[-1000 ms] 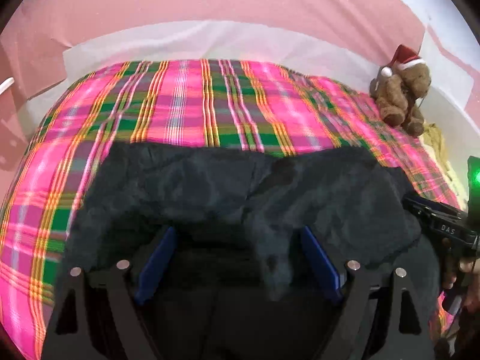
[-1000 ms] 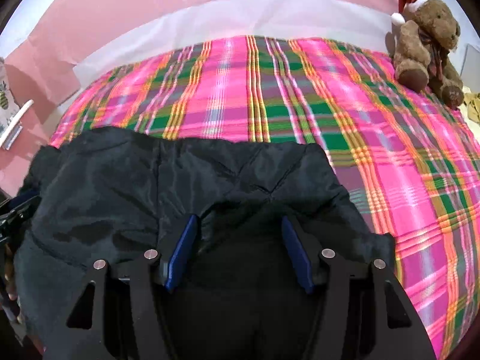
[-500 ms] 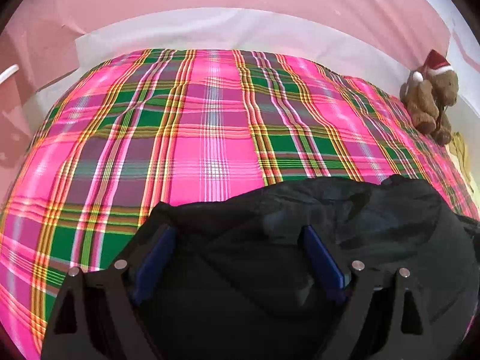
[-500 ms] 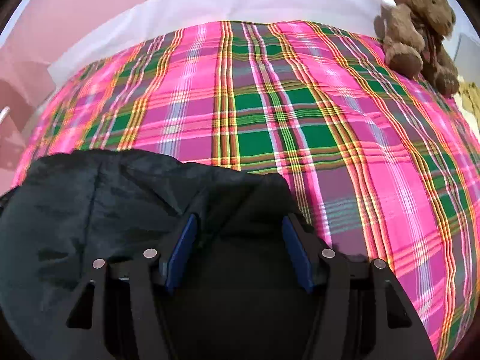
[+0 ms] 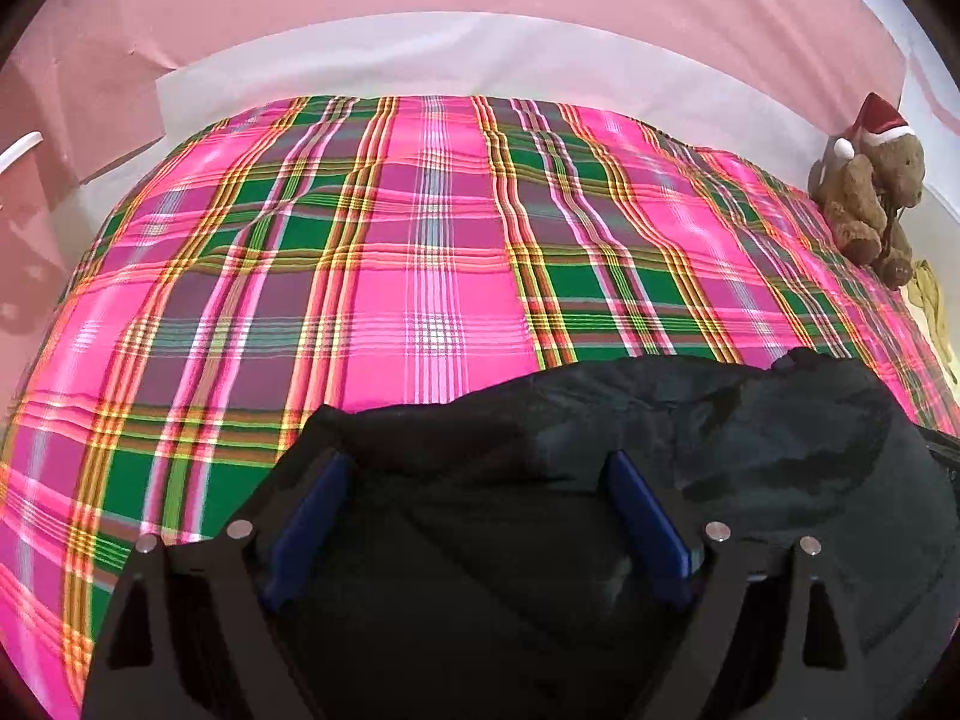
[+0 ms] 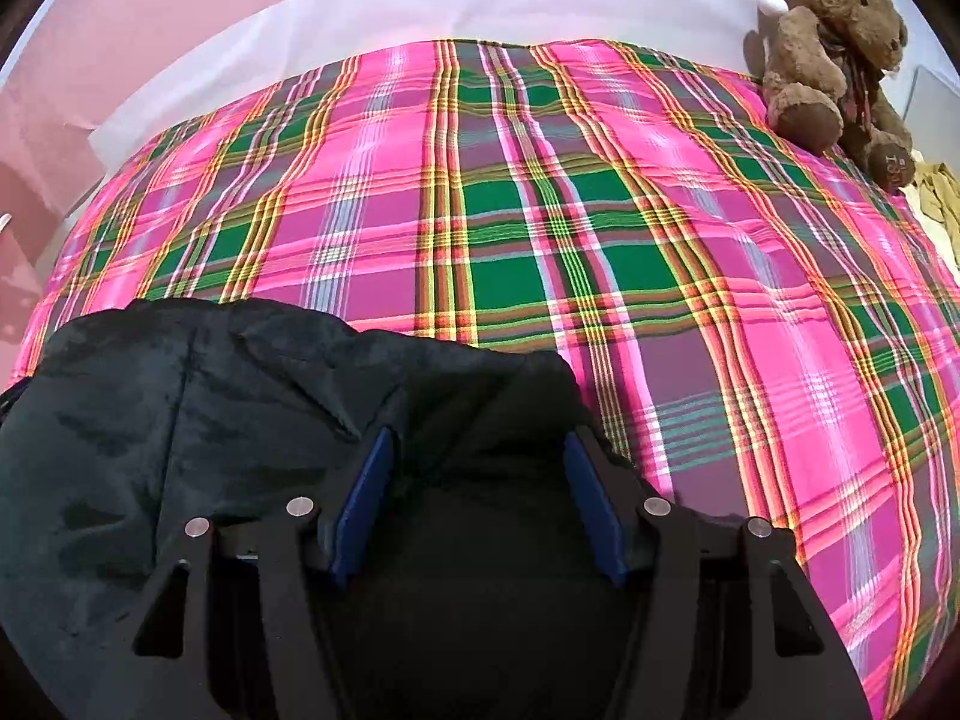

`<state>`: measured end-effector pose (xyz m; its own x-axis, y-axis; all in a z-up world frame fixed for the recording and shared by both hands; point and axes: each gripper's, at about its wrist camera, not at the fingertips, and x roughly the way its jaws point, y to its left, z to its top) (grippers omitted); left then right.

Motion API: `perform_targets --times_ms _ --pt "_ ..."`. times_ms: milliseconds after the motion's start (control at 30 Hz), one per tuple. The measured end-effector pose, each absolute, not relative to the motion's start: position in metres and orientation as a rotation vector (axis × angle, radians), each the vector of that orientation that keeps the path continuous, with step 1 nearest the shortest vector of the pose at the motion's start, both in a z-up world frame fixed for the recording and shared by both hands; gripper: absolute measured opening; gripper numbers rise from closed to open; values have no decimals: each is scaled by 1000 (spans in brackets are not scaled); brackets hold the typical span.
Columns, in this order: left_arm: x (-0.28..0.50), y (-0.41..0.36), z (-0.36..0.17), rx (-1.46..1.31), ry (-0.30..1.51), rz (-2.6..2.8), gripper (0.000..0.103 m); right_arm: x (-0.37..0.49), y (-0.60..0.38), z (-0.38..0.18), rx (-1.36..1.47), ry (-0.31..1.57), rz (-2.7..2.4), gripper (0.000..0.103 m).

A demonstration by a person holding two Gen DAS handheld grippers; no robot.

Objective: Fold large clothes

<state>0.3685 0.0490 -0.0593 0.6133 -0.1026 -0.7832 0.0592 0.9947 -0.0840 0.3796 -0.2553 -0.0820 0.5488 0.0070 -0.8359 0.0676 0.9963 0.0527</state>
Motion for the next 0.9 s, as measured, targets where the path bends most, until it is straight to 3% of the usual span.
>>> perform_targets --times_ms 400,600,900 --pt "328 3 16 -90 782 -258 90 320 -242 -4 143 807 45 59" --pt "345 -66 -16 -18 868 -332 90 333 -220 -27 98 856 76 59" --pt "365 -74 -62 -10 913 -264 91 352 -235 -70 98 873 31 59"
